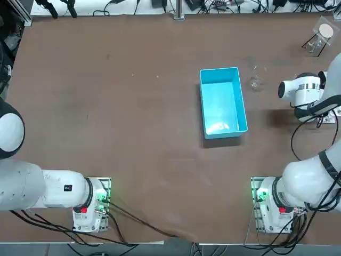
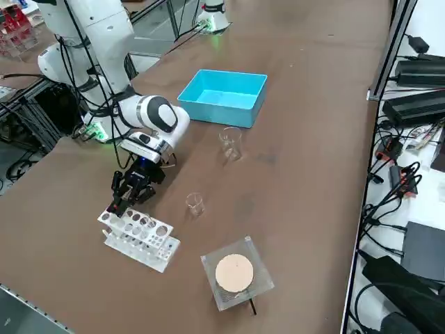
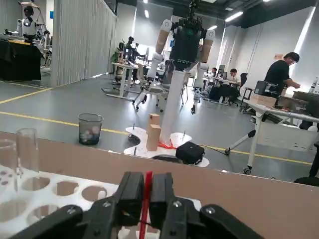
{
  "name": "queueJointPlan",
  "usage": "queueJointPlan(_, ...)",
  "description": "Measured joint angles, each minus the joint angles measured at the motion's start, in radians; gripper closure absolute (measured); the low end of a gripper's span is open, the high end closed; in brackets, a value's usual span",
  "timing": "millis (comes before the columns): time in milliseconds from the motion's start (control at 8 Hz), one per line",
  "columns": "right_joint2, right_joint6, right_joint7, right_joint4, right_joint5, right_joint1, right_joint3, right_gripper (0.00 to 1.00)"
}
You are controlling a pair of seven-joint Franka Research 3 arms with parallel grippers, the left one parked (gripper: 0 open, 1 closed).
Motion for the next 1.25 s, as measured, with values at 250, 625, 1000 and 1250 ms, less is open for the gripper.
queueJointPlan(250,0.000,-0.007,0.001,0.000,-0.001,0.000,0.000,0.96)
queueJointPlan(625,0.000,-0.029,0.001,0.000,-0.003,0.000,0.001,0.97)
queueJointPlan(1000,-0.001,-0.039,0.001,0.006,-0.003,0.000,0.002,0.97)
queueJointPlan(1250,-0.010,-0.043,0.000,0.011,-0.004,0.001,0.004,0.97)
